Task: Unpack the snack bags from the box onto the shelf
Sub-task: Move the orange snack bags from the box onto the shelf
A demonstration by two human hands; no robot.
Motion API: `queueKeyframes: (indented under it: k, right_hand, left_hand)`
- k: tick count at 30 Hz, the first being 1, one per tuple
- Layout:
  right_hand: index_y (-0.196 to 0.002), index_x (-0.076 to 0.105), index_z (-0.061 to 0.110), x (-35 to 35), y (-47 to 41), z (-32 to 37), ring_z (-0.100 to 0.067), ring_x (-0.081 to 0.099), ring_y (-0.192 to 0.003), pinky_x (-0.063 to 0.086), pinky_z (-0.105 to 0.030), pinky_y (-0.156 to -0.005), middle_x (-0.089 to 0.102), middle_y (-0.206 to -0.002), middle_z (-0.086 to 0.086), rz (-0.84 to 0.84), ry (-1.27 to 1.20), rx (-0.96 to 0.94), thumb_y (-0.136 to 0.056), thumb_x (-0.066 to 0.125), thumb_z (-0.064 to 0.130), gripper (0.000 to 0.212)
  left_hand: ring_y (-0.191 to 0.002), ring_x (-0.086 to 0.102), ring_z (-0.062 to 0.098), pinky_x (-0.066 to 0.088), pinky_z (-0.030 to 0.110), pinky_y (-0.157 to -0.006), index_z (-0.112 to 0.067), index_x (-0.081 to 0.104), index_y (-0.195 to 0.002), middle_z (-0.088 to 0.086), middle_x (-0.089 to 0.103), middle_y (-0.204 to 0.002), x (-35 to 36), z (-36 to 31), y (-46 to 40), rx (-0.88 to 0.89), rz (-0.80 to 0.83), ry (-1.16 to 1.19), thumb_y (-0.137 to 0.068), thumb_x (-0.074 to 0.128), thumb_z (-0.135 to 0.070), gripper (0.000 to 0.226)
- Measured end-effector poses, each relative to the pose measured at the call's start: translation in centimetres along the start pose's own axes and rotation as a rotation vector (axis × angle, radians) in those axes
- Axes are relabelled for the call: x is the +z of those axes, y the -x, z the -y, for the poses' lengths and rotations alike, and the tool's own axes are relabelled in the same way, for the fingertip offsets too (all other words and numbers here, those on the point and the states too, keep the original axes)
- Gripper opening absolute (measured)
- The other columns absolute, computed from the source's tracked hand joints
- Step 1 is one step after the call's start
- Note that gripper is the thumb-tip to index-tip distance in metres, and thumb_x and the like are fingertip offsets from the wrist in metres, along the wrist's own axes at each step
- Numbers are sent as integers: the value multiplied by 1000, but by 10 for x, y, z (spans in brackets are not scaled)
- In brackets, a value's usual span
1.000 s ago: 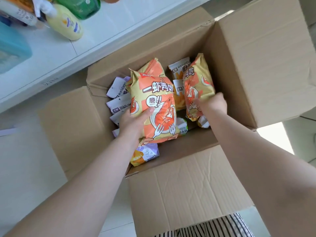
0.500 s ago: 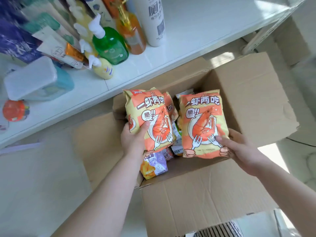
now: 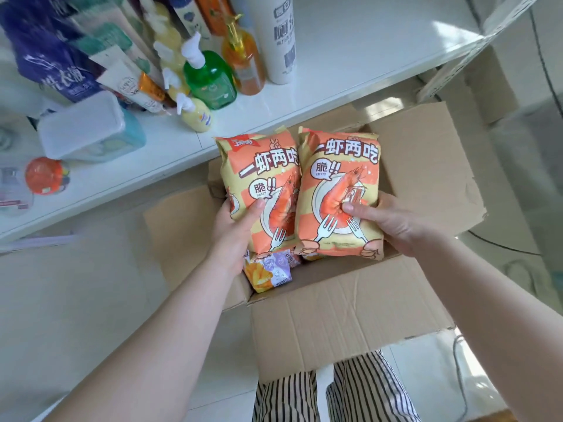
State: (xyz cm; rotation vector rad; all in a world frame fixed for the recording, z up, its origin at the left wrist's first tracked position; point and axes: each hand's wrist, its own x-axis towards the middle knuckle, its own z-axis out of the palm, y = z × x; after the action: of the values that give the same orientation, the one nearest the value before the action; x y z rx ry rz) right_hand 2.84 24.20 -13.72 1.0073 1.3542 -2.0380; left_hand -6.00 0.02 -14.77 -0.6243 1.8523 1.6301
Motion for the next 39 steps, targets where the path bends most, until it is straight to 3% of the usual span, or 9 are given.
queueKeyframes:
  k: [4, 7, 10, 15, 20, 25, 29, 34, 39]
  right_hand:
    - [-113, 63, 15, 10, 33, 11, -22, 75, -83, 60, -32, -64, 77, -98, -7, -62, 60, -29, -55, 91, 21, 65]
    - [-121, 60, 13, 23, 75, 22, -29, 73, -96, 59, -42, -81, 75, -107, -9, -9, 103, -45, -49, 92, 26, 80]
    - [-120, 59, 9, 44, 125, 35, -30, 73, -94, 60, -36, -76, 74, -108, -13, 42, 68, -72, -55, 89, 23, 73]
    - [-118, 59, 6, 87, 202, 51, -27, 75, -85, 61, -34, -68, 75, -102, -13, 30, 60, -147, -66, 87, 11, 59]
    - [-111, 60, 9, 129, 263, 58, -28, 75, -81, 61, -35, -66, 76, -97, -13, 55, 113, -237, -62, 81, 11, 53]
    - [-111, 60, 7, 167, 305, 65, -27, 75, -78, 61, -35, -63, 76, -95, -13, 108, 152, -310, -60, 81, 11, 55]
    - [-116, 59, 4, 193, 326, 71, -29, 74, -79, 61, -37, -64, 75, -98, -16, 122, 182, -336, -60, 86, 13, 63]
    - [-117, 58, 7, 223, 340, 78, -30, 75, -83, 61, -37, -67, 76, -98, -14, 94, 242, -359, -59, 91, 17, 68]
    - [-114, 58, 8, 279, 333, 68, -31, 75, -82, 61, -39, -68, 76, -96, -14, 69, 295, -366, -57, 90, 18, 66]
  left_hand:
    - [-98, 70, 21, 57, 37, -81, -15, 60, -117, 4, 72, -109, -19, -12, 28, -19, 45, 43, -81, 74, -21, 40]
    - [-100, 69, 19, 56, 36, -83, -15, 55, -124, 3, 70, -115, -38, -26, 64, -20, 93, 12, -72, 81, -31, 61]
    - [-105, 66, 20, 52, 44, -93, -20, 46, -129, -1, 67, -119, -57, -43, 107, -15, 106, 7, -68, 82, -38, 73]
    - [-106, 66, 16, 53, 40, -88, -25, 36, -131, -5, 64, -124, -81, -73, 181, 73, 138, 27, -83, 68, -27, 57]
    - [-105, 67, 22, 57, 43, -83, -33, 47, -127, -1, 66, -122, -105, -94, 253, 141, 131, 132, -85, 67, -29, 47]
    - [-108, 65, 16, 53, 46, -92, -35, 44, -133, -9, 66, -121, -126, -108, 308, 215, 42, 75, -51, 87, -55, 95]
    - [-103, 67, 19, 52, 46, -93, -25, 53, -124, -3, 70, -113, -151, -115, 333, 235, -79, 169, -63, 87, -28, 70]
    - [-94, 69, 19, 57, 37, -79, -22, 57, -116, 0, 70, -109, -203, -128, 348, 230, -172, 279, -76, 79, -22, 46]
    - [-93, 71, 27, 57, 51, -81, -16, 59, -116, 6, 72, -108, -289, -123, 339, 240, -193, 371, -77, 79, -20, 44]
